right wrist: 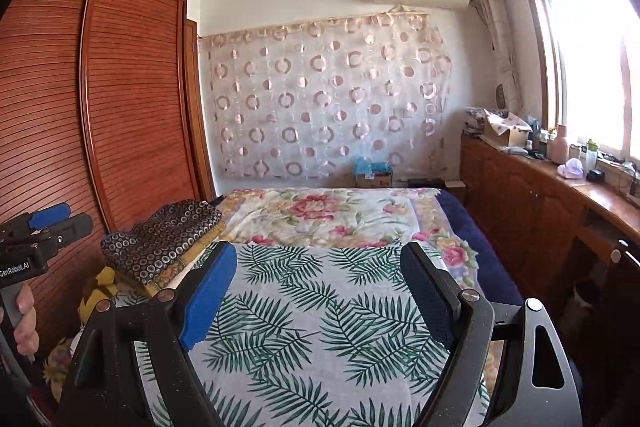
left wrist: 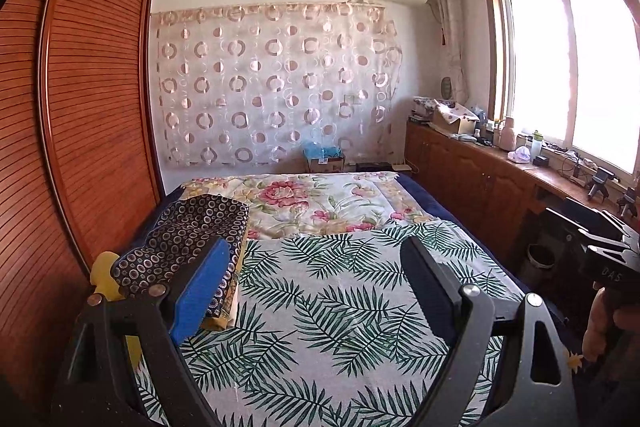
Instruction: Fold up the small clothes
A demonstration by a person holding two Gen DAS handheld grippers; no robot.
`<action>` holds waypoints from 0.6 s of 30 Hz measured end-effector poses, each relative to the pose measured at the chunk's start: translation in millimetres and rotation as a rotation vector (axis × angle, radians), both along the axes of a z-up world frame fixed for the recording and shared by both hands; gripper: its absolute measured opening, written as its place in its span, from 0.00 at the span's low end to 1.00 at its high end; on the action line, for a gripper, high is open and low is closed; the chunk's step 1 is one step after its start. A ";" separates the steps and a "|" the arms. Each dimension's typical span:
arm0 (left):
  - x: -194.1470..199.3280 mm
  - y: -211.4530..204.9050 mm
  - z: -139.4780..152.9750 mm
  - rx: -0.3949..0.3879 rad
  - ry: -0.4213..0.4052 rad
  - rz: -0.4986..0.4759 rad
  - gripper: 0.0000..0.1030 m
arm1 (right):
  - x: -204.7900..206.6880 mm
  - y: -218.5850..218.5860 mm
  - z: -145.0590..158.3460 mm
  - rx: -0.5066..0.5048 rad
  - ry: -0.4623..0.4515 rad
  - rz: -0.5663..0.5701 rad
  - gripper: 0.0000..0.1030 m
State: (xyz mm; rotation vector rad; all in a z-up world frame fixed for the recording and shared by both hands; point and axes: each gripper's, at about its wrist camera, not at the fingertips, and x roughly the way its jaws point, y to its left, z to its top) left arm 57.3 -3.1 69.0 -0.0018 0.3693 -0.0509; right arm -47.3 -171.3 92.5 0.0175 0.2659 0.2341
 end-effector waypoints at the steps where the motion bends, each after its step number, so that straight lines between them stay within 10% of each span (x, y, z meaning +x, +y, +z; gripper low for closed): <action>1: -0.1 0.0 0.1 0.001 -0.001 0.001 0.85 | 0.7 -0.6 -0.1 0.001 0.000 0.000 0.83; 18: -2.0 1.5 0.3 0.002 -0.006 0.007 0.85 | 4.6 -11.3 -1.8 -0.001 -0.003 0.007 0.83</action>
